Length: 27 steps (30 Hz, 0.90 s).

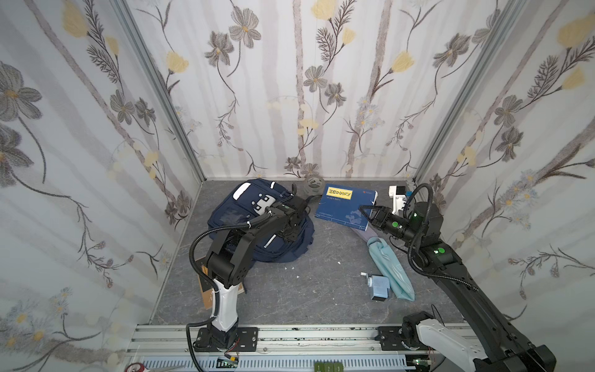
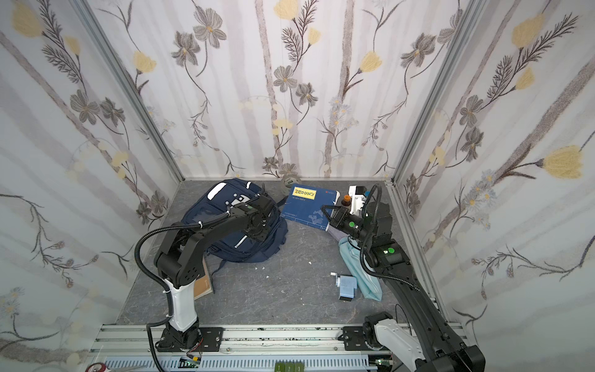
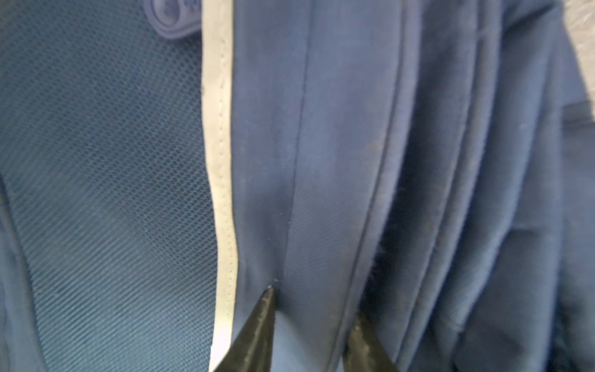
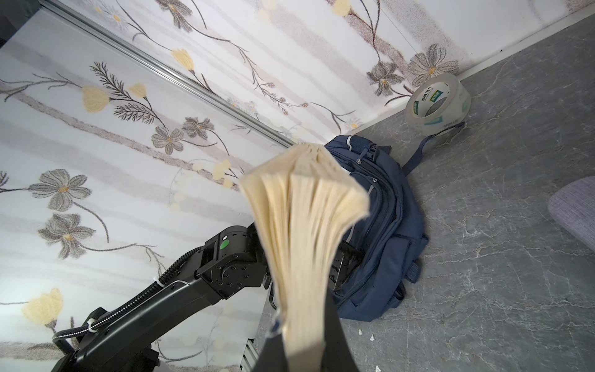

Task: Pack the student bag
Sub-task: 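Lift the backpack top with the left gripper to open the compartment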

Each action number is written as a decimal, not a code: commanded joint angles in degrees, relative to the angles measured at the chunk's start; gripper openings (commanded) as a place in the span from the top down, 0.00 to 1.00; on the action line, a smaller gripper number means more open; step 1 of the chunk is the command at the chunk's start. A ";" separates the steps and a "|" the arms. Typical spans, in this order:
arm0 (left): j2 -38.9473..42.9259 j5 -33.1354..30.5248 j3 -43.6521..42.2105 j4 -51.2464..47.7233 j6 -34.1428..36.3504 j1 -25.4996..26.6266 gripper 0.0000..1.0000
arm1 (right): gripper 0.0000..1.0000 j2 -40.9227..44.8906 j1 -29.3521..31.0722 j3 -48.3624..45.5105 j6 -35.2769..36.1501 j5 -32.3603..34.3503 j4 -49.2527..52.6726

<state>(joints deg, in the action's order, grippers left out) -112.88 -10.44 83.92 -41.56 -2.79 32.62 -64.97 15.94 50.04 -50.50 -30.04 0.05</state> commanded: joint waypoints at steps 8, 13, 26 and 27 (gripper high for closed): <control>0.35 -4.08 1.33 -0.57 0.17 -0.13 0.76 | 1.00 -0.81 -0.04 0.45 -0.65 -0.85 -3.32; 0.46 -4.52 2.12 -1.14 0.27 -0.15 0.90 | 1.00 -1.11 -0.04 -0.02 -0.52 -0.87 -3.43; 6.06 -7.02 5.89 -4.36 -1.57 -0.15 1.00 | 1.00 -1.57 -0.04 -0.63 -0.39 -1.40 -4.19; 6.85 -7.10 6.26 -4.63 -1.77 -0.16 1.00 | 1.00 -1.65 -0.04 -0.73 -0.39 -1.42 -4.27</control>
<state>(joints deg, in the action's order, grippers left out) -108.01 -15.20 88.88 -46.04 -3.40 32.51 -66.24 15.94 49.56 -50.50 -30.33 -0.30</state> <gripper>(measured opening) 0.058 0.097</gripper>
